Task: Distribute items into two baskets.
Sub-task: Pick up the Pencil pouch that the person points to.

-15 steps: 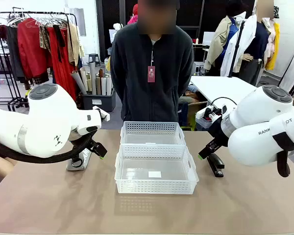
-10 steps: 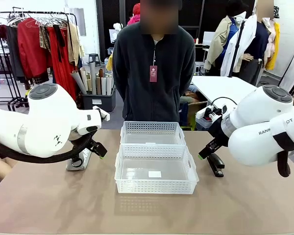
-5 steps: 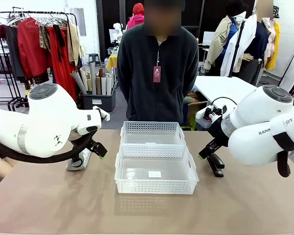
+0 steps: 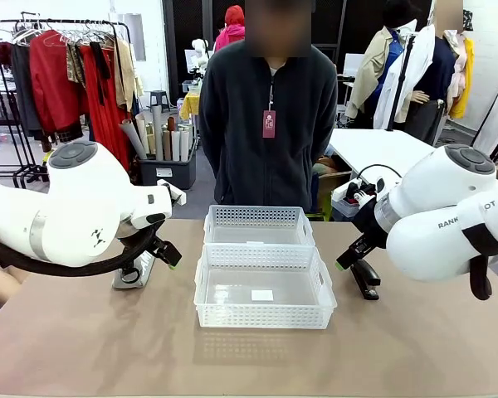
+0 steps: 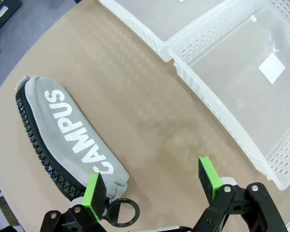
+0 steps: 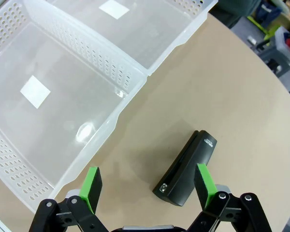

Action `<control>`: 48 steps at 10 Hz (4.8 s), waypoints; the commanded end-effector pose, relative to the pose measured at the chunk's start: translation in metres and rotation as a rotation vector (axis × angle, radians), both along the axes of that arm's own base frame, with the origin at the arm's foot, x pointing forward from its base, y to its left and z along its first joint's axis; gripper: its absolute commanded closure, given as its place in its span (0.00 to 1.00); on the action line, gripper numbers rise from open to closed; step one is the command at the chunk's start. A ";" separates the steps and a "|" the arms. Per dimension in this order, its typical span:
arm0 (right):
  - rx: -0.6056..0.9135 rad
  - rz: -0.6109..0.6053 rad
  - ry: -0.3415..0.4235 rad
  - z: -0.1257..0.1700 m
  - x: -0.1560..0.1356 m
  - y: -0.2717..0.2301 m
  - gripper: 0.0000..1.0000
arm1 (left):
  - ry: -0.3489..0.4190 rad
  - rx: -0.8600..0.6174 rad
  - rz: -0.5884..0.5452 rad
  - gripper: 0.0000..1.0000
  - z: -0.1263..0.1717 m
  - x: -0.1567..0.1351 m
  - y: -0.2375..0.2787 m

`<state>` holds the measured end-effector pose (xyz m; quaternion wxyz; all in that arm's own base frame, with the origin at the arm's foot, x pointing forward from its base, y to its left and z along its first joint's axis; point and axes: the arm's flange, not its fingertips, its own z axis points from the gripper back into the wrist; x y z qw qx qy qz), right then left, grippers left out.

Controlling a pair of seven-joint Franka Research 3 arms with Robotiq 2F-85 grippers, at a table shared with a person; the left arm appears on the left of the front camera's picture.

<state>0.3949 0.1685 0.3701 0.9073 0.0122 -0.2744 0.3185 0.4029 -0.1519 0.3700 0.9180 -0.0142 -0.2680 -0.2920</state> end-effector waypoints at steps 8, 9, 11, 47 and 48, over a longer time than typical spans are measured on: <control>0.114 0.016 0.155 0.012 -0.001 0.015 0.00 | 0.104 0.054 0.025 0.00 0.011 0.001 -0.006; 0.148 0.013 0.185 0.022 0.000 0.020 0.00 | 0.126 0.049 0.059 0.00 0.017 0.005 -0.008; 0.199 0.000 0.240 0.038 0.004 0.026 0.00 | 0.197 0.003 0.101 0.00 0.034 0.020 -0.007; 1.497 -0.166 0.921 0.190 0.112 -0.068 0.00 | 0.747 -1.448 0.036 0.00 0.202 0.100 0.069; 1.512 -0.162 0.920 0.194 0.115 -0.072 0.00 | 0.748 -1.470 0.026 0.00 0.206 0.100 0.074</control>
